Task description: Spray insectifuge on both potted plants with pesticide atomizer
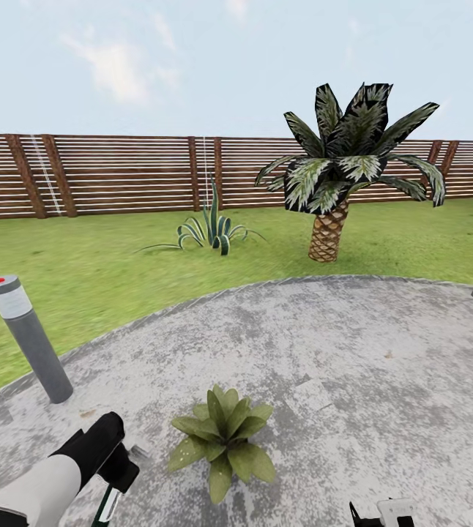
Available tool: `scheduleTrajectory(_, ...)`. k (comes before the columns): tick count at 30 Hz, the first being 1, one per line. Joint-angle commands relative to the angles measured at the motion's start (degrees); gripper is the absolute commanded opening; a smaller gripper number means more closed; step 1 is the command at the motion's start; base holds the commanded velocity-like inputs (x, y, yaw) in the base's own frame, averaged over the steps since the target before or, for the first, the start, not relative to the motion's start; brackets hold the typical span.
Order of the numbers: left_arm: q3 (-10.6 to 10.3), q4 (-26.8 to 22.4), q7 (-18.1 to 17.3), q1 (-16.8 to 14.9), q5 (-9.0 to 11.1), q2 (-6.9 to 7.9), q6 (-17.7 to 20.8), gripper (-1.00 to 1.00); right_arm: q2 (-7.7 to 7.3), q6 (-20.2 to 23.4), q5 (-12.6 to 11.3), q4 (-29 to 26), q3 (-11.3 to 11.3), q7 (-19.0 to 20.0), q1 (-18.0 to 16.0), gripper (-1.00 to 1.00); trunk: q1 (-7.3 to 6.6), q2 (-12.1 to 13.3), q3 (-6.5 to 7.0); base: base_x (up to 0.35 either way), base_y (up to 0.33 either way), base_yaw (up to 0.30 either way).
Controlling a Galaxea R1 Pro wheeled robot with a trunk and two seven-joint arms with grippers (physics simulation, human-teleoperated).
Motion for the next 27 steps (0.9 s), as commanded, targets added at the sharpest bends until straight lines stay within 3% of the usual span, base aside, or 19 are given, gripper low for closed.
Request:
scheduleTrajectory(1, -0.10, -1.02, -0.60, 0.00, -0.75, 0.05, 0.11, -1.00, 0.00, -0.18, 0.09, 0.00, -0.48, 0.38, -0.03, 1.00, -0.01, -0.02, -0.06, 0.000, 0.000, 0.000)
scheduleTrajectory(10, -0.33, -2.73, -0.64, -0.07, -0.92, 0.07, 0.34, -1.00, 0.00, -0.18, -0.03, -0.01, -0.48, 0.38, -0.03, 1.00, -0.01, -0.02, -0.73, 0.000, 0.000, 0.000)
scheduleTrajectory(18, -0.13, -3.18, -1.02, -3.44, -0.51, 0.03, 1.20, -1.00, 0.00, -0.18, -0.03, -0.01, -0.48, 0.38, -0.03, 1.00, -0.01, -0.02, -1.46, 0.000, 0.000, 0.000)
scheduleTrajectory(24, -0.54, -3.74, -5.44, -7.42, -1.03, -0.03, 1.22, -1.00, 0.00, -0.18, -0.01, -0.01, -0.48, 0.38, -0.03, 1.00, -0.01, -0.02, -1.81, 0.000, 0.000, 0.000)
scheduleTrajectory(27, -0.63, -3.76, -7.53, -8.37, -2.56, -0.11, 1.21, -1.00, 0.00, -0.18, 0.04, -0.01, -0.48, 0.38, -0.03, 1.00, -0.01, -0.02, -1.83, 0.000, 0.000, 0.000)
